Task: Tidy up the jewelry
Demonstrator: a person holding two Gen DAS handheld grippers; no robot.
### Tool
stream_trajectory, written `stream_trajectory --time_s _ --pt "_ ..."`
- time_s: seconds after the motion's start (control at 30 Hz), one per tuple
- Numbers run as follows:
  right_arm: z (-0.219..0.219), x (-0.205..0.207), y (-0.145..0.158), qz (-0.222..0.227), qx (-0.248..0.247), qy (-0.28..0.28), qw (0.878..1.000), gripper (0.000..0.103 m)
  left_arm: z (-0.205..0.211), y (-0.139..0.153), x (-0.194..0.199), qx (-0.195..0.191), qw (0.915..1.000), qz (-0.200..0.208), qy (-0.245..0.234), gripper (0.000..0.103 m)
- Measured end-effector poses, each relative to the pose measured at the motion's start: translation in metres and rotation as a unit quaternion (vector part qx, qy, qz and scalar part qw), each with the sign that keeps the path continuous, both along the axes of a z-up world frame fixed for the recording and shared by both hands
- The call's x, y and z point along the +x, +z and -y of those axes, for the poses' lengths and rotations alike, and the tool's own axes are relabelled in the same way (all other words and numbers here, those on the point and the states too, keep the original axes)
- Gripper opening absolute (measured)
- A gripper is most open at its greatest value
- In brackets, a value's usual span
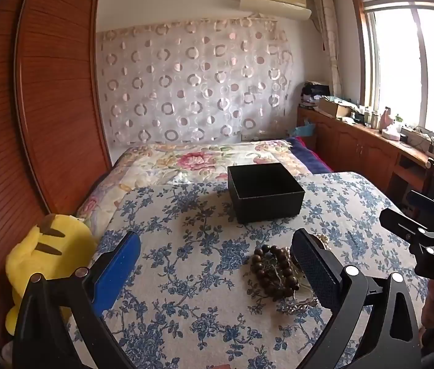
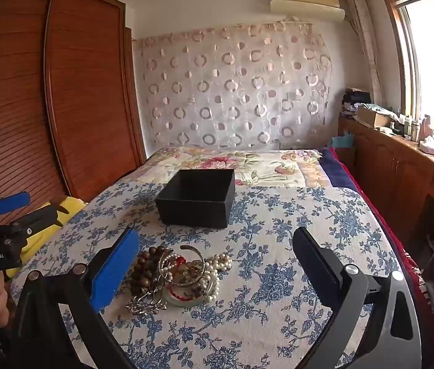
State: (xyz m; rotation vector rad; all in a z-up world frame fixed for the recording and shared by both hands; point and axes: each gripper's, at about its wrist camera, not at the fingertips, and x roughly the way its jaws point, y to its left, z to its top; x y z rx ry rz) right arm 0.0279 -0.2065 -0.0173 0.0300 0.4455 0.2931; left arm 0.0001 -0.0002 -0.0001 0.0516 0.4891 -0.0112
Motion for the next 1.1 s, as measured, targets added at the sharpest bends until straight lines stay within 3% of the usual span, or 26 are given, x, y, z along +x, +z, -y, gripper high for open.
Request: stream_trajectory --time_s 1.1 --pt "0.0027 -0.0009 0.0040 0.001 -0.001 -0.001 1.000 0.100 -0.0004 0.0003 -0.0001 -0.004 1.0000 0.003 0.000 0.095"
